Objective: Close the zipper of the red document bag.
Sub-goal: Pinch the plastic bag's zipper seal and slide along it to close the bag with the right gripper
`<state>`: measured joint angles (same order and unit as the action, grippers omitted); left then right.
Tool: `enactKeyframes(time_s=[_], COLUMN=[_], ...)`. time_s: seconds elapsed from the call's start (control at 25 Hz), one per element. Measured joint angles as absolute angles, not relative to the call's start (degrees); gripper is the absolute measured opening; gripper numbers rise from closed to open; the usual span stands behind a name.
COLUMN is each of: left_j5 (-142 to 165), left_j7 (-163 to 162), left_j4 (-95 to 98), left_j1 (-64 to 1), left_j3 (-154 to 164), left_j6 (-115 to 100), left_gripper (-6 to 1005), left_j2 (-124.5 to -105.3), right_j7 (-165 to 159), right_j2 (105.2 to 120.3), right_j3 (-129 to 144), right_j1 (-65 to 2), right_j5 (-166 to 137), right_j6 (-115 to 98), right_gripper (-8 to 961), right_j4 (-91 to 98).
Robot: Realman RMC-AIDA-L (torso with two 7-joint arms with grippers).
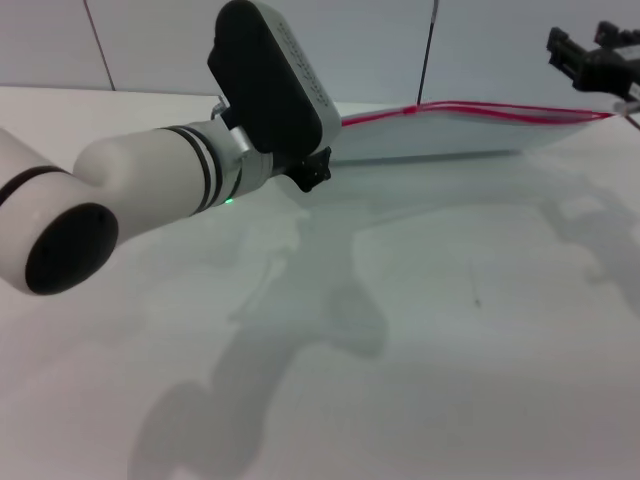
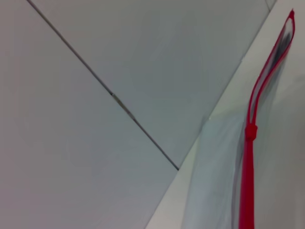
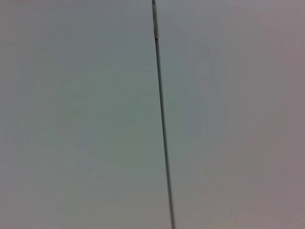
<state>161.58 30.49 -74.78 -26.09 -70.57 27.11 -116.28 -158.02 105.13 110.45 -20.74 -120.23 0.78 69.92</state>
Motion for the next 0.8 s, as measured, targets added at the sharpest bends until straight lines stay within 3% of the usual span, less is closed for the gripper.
enactKeyframes(time_s=[0.2,0.32,0.6,0.68,0.8], left_j5=[161.63,161.63,161.64,161.62,161.57], left_j7=[30.56,30.58,30.59,30.59,30.60], left_j4=[-76.11,-77.15,-80.86,-81.53,-82.86], left_j1=[-25.51,-25.47,-24.72,-24.72,-24.53], left_j3=[-70.83,-70.84,-70.84,-70.81,-70.78], left_j6=[27.07,27.09,27.49,27.57,27.68], left_gripper=[58,58,57,57,57], left_j2=[-116.27,-116.28,-116.28,-116.28,-116.28], right_j7=[-155.70,-150.18,-128.12,-123.59,-119.22], right_j2=[106.30,107.82,115.23,115.95,115.65], right_j3=[104.01,100.23,83.77,79.51,76.05], right_j1=[-20.18,-20.31,-21.65,-23.13,-25.29], right_j5=[-124.92,-125.03,-120.62,-116.70,-112.63], right_j6=[-9.03,-14.72,-36.87,-42.87,-49.61], right_gripper=[582,557,556,556,556], right_j4=[75.12,76.92,82.31,81.90,80.09])
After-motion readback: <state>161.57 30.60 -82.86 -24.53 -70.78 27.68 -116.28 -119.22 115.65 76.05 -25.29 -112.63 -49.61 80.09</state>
